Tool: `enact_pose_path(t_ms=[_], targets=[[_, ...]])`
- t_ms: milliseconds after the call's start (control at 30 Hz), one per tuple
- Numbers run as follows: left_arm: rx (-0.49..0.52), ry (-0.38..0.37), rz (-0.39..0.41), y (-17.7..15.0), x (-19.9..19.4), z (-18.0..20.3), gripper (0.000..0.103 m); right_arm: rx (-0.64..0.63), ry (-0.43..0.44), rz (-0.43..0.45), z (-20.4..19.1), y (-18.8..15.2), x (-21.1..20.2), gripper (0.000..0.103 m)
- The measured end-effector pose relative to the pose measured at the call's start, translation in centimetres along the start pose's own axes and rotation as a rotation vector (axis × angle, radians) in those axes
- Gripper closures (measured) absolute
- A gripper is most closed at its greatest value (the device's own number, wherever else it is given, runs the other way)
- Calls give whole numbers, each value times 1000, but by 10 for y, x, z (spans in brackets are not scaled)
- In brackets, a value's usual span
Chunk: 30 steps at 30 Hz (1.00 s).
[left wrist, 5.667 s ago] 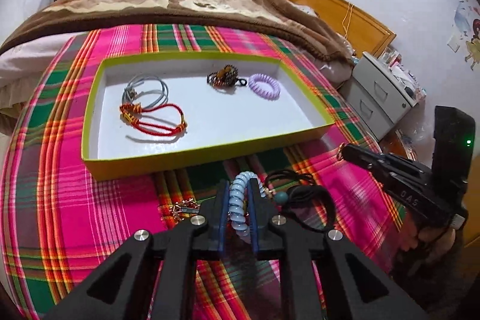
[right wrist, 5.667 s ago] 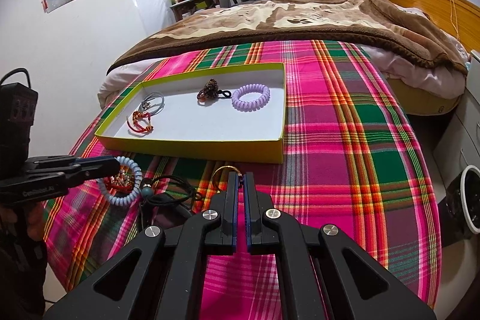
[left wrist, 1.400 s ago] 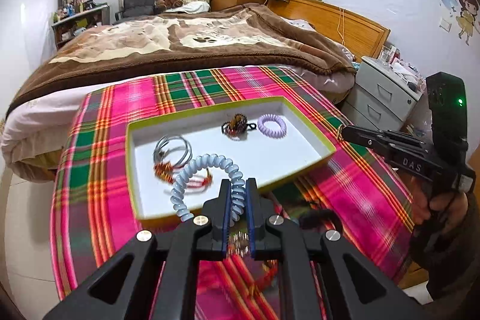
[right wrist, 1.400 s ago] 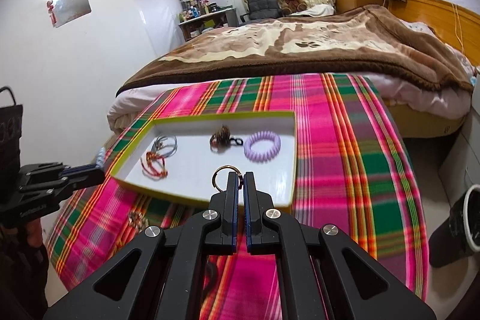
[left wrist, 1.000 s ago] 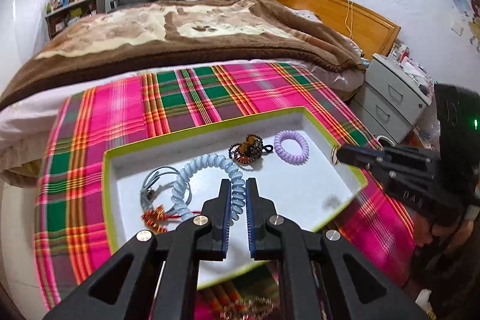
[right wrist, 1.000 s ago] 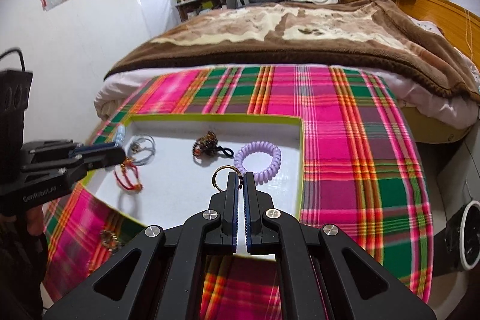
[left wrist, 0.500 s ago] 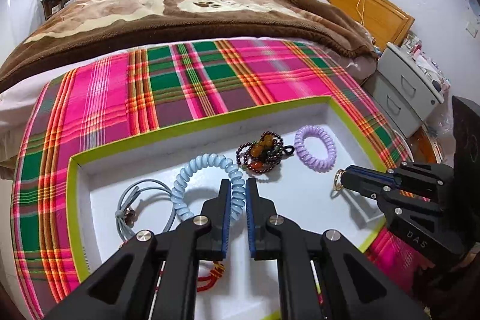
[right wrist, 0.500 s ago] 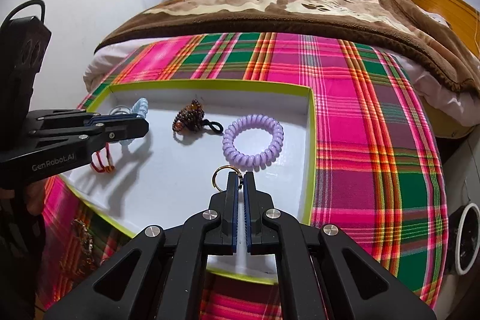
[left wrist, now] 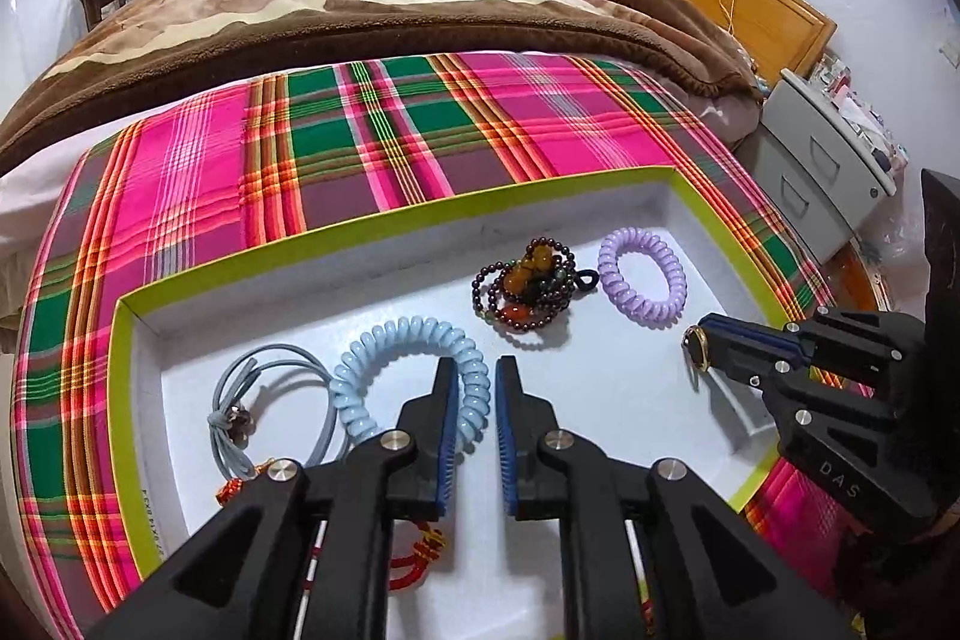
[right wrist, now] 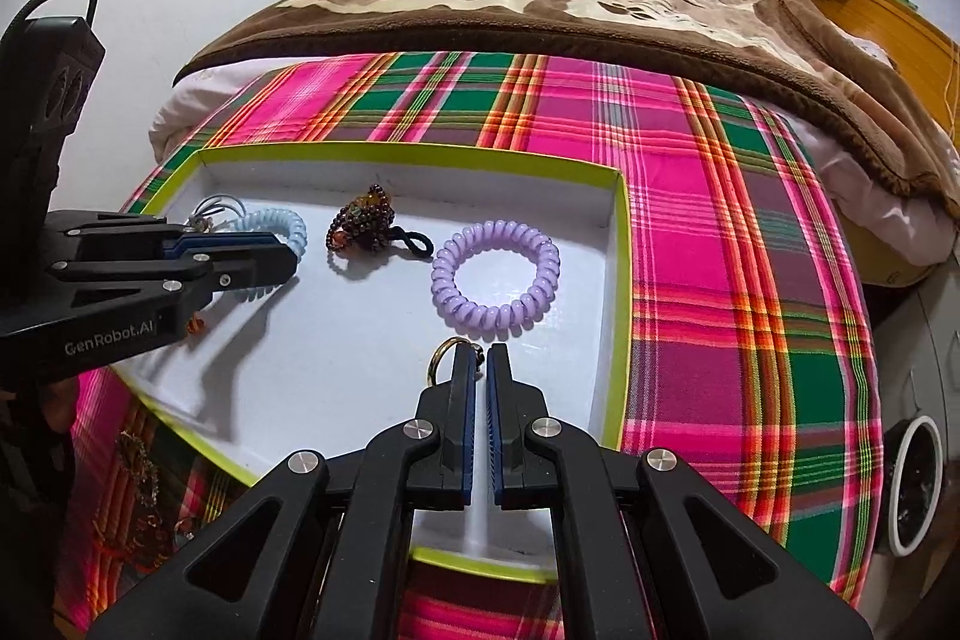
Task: Organize jewelry
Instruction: 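Open both tools to drop the coil and ring into the tray, then move both open tools back to the remaining jewelry beside the tray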
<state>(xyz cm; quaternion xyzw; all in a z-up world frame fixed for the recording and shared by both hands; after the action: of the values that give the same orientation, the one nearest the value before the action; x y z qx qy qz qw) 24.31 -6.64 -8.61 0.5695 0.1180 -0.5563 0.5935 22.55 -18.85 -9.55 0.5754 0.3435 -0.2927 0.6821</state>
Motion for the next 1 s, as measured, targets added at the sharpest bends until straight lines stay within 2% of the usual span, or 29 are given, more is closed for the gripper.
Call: enact_pose_path(t_ms=[67,200,300,533,633,1000], targets=[[5,0,1,0,0,2,80,-1,-6,2,0,0,0,100],[-2,0,1,-1,0,1,77,10,-4,0,2,1,0,99],[-1,3,4,-1,-2,3,67,17,-1,3,4,1,0,92],[11,-18,33,-1,-15,14,63,41,17,32,6,1,-11,89],[25,3,55,-2,-24,19,62,55,25,46,8,1,-19,88],[6,9,125,-17,-58,36,59,95,43,98,3,-9,-50,87]])
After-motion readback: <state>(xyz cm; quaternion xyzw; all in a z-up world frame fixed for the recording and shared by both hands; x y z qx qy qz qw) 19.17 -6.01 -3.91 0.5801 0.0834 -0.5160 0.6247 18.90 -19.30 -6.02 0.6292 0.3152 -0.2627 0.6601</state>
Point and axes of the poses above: each gripper's, at about its wrist camera, not at the fingertips, and x roughly the way its jaws point, z to its right, y to its top, the point moved 7 cm from there along x, roughly the way its jaws point, and after that the axes turned 11 degrees about -y, right-handed, at the moved point
